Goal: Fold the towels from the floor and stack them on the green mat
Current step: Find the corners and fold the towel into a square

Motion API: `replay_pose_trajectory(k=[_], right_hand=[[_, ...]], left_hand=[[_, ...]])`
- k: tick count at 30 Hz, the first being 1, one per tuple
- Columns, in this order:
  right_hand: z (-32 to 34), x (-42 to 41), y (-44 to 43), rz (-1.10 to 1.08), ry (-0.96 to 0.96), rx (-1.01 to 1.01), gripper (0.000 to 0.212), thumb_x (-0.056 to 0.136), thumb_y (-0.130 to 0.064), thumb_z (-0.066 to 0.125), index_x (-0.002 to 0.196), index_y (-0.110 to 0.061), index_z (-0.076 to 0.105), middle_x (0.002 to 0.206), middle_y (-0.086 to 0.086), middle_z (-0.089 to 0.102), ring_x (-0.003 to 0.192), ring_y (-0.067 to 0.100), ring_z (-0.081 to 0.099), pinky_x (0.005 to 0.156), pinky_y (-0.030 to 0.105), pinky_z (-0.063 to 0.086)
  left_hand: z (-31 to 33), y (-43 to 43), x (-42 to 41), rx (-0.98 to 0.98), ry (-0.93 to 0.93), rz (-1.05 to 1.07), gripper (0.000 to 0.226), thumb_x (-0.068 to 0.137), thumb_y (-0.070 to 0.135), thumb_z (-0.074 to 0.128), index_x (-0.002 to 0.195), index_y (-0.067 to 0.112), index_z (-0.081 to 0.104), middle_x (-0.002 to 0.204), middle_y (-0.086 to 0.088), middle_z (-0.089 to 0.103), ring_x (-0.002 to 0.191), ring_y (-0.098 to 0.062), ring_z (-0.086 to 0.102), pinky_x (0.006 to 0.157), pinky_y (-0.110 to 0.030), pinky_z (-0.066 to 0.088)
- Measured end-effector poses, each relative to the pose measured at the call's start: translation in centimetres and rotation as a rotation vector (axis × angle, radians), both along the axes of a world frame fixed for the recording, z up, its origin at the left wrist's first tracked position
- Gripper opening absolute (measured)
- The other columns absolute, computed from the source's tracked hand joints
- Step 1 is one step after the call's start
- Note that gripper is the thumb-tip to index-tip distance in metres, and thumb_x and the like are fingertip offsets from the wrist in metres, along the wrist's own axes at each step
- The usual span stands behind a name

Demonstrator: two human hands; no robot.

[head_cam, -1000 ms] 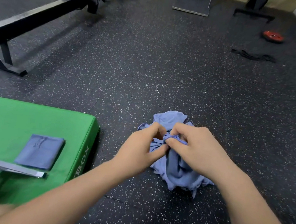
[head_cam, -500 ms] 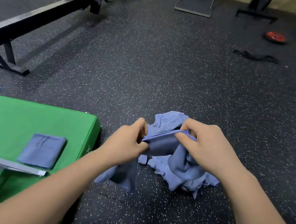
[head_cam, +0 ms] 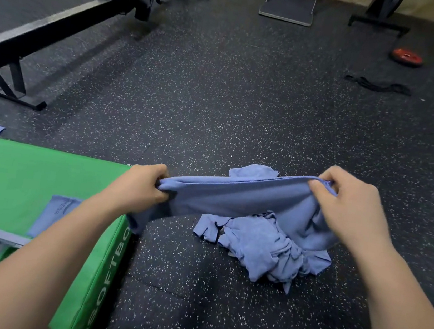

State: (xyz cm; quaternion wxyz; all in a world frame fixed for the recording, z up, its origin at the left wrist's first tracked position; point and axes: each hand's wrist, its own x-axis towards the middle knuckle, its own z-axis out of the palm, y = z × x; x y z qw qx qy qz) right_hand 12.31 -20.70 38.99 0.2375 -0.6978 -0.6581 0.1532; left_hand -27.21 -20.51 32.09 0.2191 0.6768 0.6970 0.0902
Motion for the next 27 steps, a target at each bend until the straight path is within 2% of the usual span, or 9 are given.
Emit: replay_pose_trajectory(k=[3,6,9,13,15,18,22,25,27], right_hand=[[-0.2,1.1,0.2,-0.101,-0.006,0.010,0.021,0.101,-0.038,0.065,0.088,-0.022,0.059,0.071,-0.002,0.065,0.073,0.024,0.062,0.064,0.041,0.050],[-0.7,1.3,0.2,-0.118,-0.012,0.005,0.024,0.103,-0.038,0.064,0.088,-0.021,0.056,0.073,0.002,0.064,0.070,0.021,0.059,0.061,0.039,0.046],[-0.7,1.3,0.2,-0.147,-0.004,0.006,0.025,0.105,-0.038,0.063,0.090,-0.019,0.056,0.075,0.002,0.063,0.071,0.019,0.058,0.061,0.039,0.045],[-0.8,0.9,0.1,-0.138,0.004,0.002,0.023,0.103,-0.039,0.064,0.090,-0.021,0.057,0.074,0.002,0.064,0.072,0.026,0.060,0.065,0.043,0.052],[-1.1,0.2,-0.2,-0.107,0.006,-0.010,0.019,0.102,-0.040,0.065,0.092,-0.025,0.058,0.073,0.001,0.066,0.074,0.028,0.064,0.068,0.045,0.056],[-1.6,-1.3,-0.6,-0.042,0.027,-0.024,0.015,0.100,-0.045,0.069,0.097,-0.032,0.062,0.075,-0.001,0.067,0.073,0.025,0.066,0.070,0.043,0.058],[-2.6,-3.8,-1.0,0.090,0.072,-0.040,0.012,0.098,-0.045,0.071,0.104,-0.036,0.068,0.077,-0.004,0.066,0.071,0.016,0.063,0.071,0.038,0.054],[-2.9,-6.3,-1.8,0.210,0.171,-0.041,0.013,0.097,-0.047,0.073,0.105,-0.038,0.072,0.063,-0.006,0.053,0.060,0.009,0.051,0.067,0.034,0.046],[-2.9,-8.1,-2.8,0.295,0.237,-0.021,0.014,0.096,-0.048,0.074,0.105,-0.037,0.073,0.057,-0.006,0.044,0.056,0.010,0.043,0.061,0.032,0.041]], left_hand=[[0.7,0.0,-1.2,-0.008,-0.028,0.038,0.016,0.080,0.019,0.075,0.083,0.025,0.060,0.063,0.010,0.062,0.065,-0.017,0.058,0.055,-0.029,0.039],[1.6,-0.3,-1.3,-0.026,-0.236,0.047,0.017,0.080,0.011,0.078,0.082,0.024,0.067,0.060,0.014,0.063,0.060,-0.011,0.051,0.058,-0.028,0.038],[3.2,-1.0,-1.0,-0.057,-0.513,0.055,0.013,0.085,0.016,0.089,0.088,0.017,0.076,0.071,0.006,0.069,0.068,-0.008,0.055,0.064,-0.029,0.037],[5.3,-1.5,0.0,0.049,-0.760,0.098,0.018,0.086,0.018,0.089,0.102,0.018,0.081,0.094,0.001,0.081,0.083,-0.008,0.069,0.077,-0.027,0.055],[5.6,-1.7,0.9,0.119,-0.745,0.099,0.019,0.086,0.018,0.089,0.101,0.020,0.079,0.091,0.006,0.080,0.081,-0.005,0.067,0.074,-0.022,0.054],[5.8,-2.2,2.5,0.175,-0.689,0.034,0.012,0.089,0.014,0.086,0.095,0.020,0.077,0.085,0.009,0.077,0.076,-0.001,0.063,0.069,-0.022,0.050],[6.0,-2.9,4.2,0.166,-0.651,-0.088,0.020,0.089,0.010,0.085,0.098,0.027,0.081,0.093,0.008,0.081,0.085,-0.005,0.071,0.081,-0.030,0.058],[5.8,-3.2,4.9,0.177,-0.609,-0.097,0.025,0.088,0.011,0.086,0.101,0.030,0.078,0.091,0.009,0.080,0.081,-0.009,0.071,0.078,-0.033,0.058],[5.7,-3.4,5.1,0.178,-0.624,-0.113,0.027,0.088,0.014,0.087,0.103,0.028,0.070,0.087,0.006,0.078,0.074,-0.011,0.063,0.073,-0.038,0.056]])
